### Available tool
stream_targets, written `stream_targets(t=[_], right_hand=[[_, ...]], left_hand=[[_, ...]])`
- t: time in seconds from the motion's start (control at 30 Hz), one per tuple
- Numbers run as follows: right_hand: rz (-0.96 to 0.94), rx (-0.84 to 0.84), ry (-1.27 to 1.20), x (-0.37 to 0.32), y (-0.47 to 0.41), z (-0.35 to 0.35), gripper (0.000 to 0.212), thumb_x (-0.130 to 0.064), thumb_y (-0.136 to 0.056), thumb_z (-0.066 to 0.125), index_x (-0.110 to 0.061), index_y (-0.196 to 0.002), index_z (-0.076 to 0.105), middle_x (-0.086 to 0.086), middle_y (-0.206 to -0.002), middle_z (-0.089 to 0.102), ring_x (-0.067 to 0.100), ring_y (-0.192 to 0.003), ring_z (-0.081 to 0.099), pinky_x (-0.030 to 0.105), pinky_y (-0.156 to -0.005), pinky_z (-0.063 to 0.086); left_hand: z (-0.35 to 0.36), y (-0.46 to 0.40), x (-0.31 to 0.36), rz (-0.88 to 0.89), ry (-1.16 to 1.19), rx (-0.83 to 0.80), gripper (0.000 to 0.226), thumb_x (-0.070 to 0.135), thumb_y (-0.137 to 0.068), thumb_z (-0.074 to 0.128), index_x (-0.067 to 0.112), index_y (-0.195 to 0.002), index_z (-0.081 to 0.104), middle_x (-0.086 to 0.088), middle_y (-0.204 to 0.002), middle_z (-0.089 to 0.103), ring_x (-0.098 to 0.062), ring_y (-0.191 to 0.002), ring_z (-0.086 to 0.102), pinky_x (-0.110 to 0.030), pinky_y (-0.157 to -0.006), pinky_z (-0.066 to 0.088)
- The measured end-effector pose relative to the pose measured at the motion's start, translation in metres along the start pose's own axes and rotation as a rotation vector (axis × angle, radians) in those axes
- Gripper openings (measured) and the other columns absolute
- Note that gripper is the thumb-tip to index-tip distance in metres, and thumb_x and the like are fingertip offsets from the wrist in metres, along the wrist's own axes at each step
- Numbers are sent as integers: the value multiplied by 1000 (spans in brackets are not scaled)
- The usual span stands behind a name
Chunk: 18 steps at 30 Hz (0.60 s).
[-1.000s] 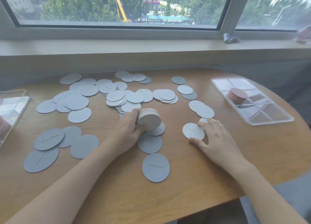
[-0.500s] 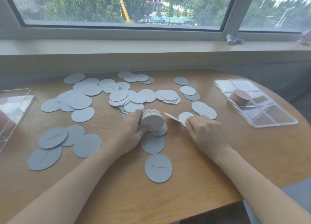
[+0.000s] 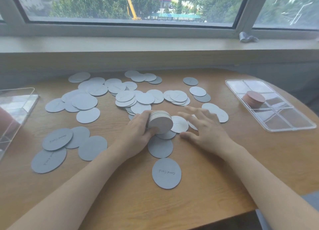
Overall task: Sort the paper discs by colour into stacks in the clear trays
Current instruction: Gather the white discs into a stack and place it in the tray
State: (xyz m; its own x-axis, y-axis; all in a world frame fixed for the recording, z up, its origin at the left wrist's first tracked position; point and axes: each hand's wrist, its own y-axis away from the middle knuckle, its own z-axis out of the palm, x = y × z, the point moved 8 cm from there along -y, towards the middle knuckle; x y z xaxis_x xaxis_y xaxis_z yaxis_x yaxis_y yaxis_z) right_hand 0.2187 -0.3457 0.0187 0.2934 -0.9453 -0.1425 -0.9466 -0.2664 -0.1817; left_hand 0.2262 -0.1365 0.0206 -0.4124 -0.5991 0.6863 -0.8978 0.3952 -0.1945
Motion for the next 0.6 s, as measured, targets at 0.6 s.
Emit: stream_targets(t=[0.6], right_hand=[[221,197,-38,49,10,-21,63,-70,-75,37,-31,-117,62,-6,-122,58,22,-120,46,40,-103,24]], left_hand=[[-1,0,2,9,-18,12,37,30,-99,59,28,-132,45,32,-100,41,0,-97,38,-1,-82,29]])
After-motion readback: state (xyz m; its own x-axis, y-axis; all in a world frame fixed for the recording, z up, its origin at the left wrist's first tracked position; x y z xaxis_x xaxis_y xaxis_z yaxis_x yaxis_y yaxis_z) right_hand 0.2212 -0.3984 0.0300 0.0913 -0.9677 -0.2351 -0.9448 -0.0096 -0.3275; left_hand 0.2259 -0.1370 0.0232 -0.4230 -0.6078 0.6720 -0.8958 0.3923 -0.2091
